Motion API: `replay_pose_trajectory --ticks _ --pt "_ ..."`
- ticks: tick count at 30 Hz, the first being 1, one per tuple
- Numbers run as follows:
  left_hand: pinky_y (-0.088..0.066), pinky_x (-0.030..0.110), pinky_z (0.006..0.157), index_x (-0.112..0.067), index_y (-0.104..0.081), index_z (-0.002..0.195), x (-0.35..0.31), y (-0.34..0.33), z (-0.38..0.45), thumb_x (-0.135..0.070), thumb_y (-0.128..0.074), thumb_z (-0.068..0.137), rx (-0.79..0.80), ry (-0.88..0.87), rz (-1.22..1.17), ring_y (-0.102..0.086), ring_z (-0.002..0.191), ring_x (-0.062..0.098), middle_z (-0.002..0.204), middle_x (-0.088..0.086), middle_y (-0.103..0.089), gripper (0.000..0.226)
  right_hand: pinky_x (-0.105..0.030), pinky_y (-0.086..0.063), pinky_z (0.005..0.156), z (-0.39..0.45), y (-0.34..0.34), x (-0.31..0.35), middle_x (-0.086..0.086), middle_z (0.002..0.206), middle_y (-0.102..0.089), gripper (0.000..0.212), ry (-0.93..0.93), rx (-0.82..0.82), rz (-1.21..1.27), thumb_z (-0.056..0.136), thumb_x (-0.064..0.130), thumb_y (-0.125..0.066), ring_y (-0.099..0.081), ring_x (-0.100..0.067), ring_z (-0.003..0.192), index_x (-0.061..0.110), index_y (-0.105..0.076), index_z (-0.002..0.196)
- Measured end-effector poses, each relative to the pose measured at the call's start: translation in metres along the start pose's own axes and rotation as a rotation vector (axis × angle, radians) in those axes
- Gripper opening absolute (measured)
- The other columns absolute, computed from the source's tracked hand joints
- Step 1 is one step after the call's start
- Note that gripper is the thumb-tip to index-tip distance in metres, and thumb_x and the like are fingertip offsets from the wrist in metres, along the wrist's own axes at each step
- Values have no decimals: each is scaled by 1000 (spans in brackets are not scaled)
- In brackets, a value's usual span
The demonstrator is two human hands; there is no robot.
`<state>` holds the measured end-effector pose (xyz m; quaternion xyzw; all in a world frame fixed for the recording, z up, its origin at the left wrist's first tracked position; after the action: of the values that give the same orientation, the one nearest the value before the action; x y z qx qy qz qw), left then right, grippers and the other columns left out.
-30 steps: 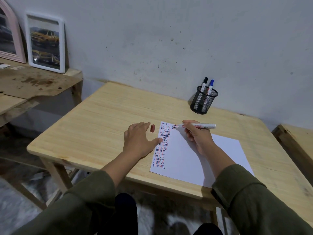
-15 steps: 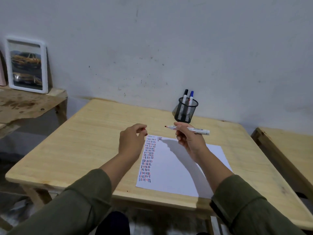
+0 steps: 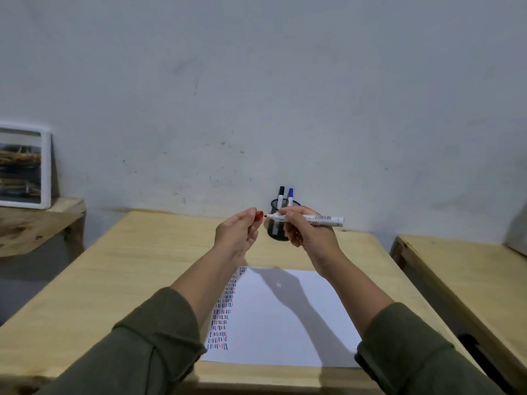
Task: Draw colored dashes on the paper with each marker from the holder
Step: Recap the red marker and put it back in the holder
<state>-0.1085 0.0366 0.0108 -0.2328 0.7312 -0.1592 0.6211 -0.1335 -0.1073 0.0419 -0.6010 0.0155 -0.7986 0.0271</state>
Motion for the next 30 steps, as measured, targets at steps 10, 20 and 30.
replay_pose_trajectory --ticks 10,20,30 --pt "-48 14 60 -13 -67 86 2 -16 -6 -12 -62 88 59 36 39 -65 51 -4 56 -8 -71 6 -21 -33 48 4 8 1 -6 63 -52 16 8 5 -45 90 9 -53 -43 -13 53 4 -68 95" --pt "-50 12 51 -14 -66 82 -18 -23 -7 -24 -68 84 100 89 100 -63 49 -3 56 -7 -68 10 -20 -37 55 9 4 27 7 65 -59 15 107 132 -244 90 15 -57 -47 -8 59 13 -72 91" --pt "-47 18 59 -16 -64 85 -9 -34 -15 -17 -65 86 24 53 -88 -66 58 3 67 -3 -70 2 -19 -40 52 -1 -5 19 -3 65 -60 17 65 -63 28 88 9 -56 -50 -9 54 7 -72 89"
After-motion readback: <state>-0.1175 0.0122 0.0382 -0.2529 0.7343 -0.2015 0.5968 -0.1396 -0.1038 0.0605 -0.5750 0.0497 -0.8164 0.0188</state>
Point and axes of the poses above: each hand's wrist, its own z-axis towards the middle knuckle, its own y-axis out of the back of the hand, x = y × z, the point moved 4 cm from there along z, towards the middle knuckle
